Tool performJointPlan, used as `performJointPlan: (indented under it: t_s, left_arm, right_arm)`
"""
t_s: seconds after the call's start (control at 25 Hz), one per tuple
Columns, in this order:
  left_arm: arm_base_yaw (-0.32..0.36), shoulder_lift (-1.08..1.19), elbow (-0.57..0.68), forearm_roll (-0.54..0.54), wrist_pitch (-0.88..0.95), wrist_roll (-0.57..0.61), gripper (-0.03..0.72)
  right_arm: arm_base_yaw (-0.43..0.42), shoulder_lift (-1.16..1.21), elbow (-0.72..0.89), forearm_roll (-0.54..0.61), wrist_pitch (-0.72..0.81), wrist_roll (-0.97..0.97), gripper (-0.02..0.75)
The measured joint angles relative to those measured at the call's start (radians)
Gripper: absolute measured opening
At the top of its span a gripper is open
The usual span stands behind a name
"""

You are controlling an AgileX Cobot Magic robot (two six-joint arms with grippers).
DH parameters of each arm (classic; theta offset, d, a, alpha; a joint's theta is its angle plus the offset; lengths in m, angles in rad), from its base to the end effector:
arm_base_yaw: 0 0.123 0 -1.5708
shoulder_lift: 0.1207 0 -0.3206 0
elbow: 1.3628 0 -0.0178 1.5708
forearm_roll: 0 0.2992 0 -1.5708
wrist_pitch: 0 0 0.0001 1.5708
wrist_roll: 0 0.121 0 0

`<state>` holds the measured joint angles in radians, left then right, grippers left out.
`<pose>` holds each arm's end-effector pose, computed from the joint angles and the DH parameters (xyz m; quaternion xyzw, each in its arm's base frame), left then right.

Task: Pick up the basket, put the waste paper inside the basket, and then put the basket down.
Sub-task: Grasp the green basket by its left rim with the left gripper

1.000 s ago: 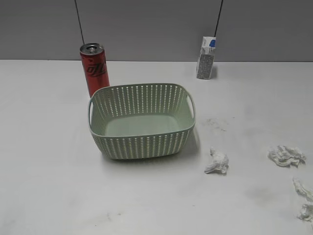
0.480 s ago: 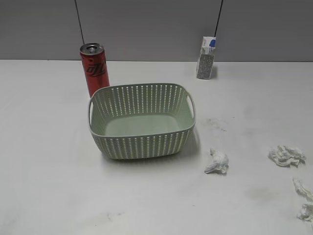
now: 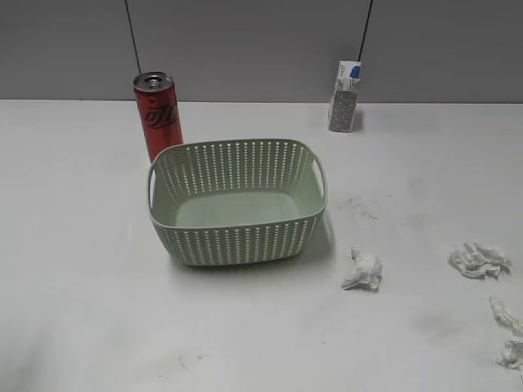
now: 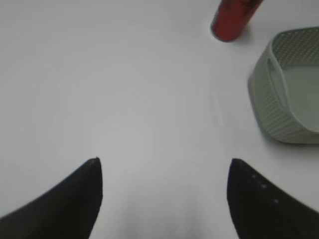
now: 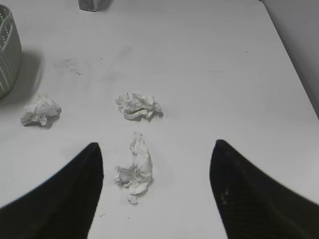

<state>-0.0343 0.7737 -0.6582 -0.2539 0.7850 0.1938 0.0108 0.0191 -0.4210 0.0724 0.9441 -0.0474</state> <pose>0.1812 -0.0277 0.2971 0.0551 0.9213 -0.0867 0.3749 0.0467 0.0076 0.2710 -0.0222 0.8475 0.0264 0.5297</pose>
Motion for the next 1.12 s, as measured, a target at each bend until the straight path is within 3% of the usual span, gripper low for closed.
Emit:
performJointPlan:
  t_s: [0.16,0.44,0.68,0.8,0.92,1.12]
  left_arm:
    - [-0.098,0.162,-0.063,-0.059,-0.028,0.079,0.592]
    - [-0.265,0.508,-0.260,-0.070,-0.034,0.071,0.592]
    - [-0.352,0.826,-0.527,-0.062,0.048,-0.081,0.592]
    - [-0.403,0.956,-0.635,0.000,0.098,-0.181,0.592]
    - [-0.439,1.069,-0.703,0.088,0.125,-0.276,0.591]
    - [-0.451,1.199,-0.742,0.120,0.138,-0.383,0.591]
  right_arm:
    - [0.000,0.000,0.000,0.000,0.000,0.000,0.506]
    - [0.000,0.000,0.000,0.000,0.000,0.000,0.506]
    - [0.000,0.000,0.000,0.000,0.000,0.000,0.506]
    - [0.000,0.000,0.000,0.000,0.000,0.000,0.506]
    - [0.000,0.000,0.000,0.000,0.000,0.000,0.506]
    - [0.000,0.000,0.000,0.000,0.000,0.000,0.506]
